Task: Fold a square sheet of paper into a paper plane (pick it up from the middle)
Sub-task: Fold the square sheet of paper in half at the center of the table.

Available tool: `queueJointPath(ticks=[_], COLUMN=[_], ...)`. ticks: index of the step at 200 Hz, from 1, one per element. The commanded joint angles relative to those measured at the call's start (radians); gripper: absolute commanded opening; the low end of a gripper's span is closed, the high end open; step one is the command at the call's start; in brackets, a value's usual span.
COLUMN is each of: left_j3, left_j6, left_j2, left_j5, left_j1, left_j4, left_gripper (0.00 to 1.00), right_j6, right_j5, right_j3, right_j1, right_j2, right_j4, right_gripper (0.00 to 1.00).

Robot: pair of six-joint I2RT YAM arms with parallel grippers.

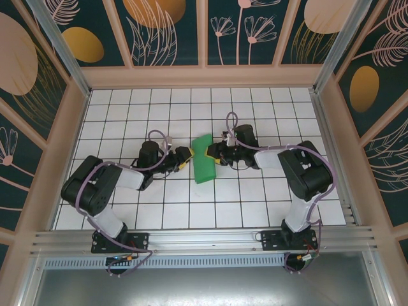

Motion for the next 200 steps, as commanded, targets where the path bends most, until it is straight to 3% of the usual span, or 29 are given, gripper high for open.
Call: queueJointPath(ticks=[1, 44, 113, 136, 160, 200], left_j3=[0.026, 0.044, 0.039, 0.039, 0.05, 0.069], left_j6=[-0.085, -0.102, -0.173, -0.184, -0.155, -0.093], left_j2=[0.07, 0.139, 0.217, 0.232, 0.233, 0.226], left_j5=[0.026, 0.024, 0.044, 0.044, 0.03, 0.009], left_j1=[-0.017, -0.024, -0.03, -0.031, -0.034, -0.049], left_j4=[0.164, 0.19, 0.351, 0.39, 0.339, 0.243], left_gripper=[0.58, 0.53, 0.34, 0.23, 0.11, 0.04], right_j6=[0.042, 0.083, 0.144, 0.142, 0.097, -0.01], right_j5=[-0.053, -0.086, -0.12, -0.116, -0.082, 0.03], right_j3=[-0.021, -0.043, -0.07, -0.079, -0.075, -0.042], right_j1=[-0.016, -0.028, -0.038, -0.042, -0.042, -0.036], right_j2=[0.018, 0.024, 0.041, 0.038, 0.03, -0.002], right_j4=[0.083, 0.136, 0.206, 0.201, 0.126, -0.078], right_gripper=[0.39, 0.39, 0.39, 0.39, 0.4, 0.46])
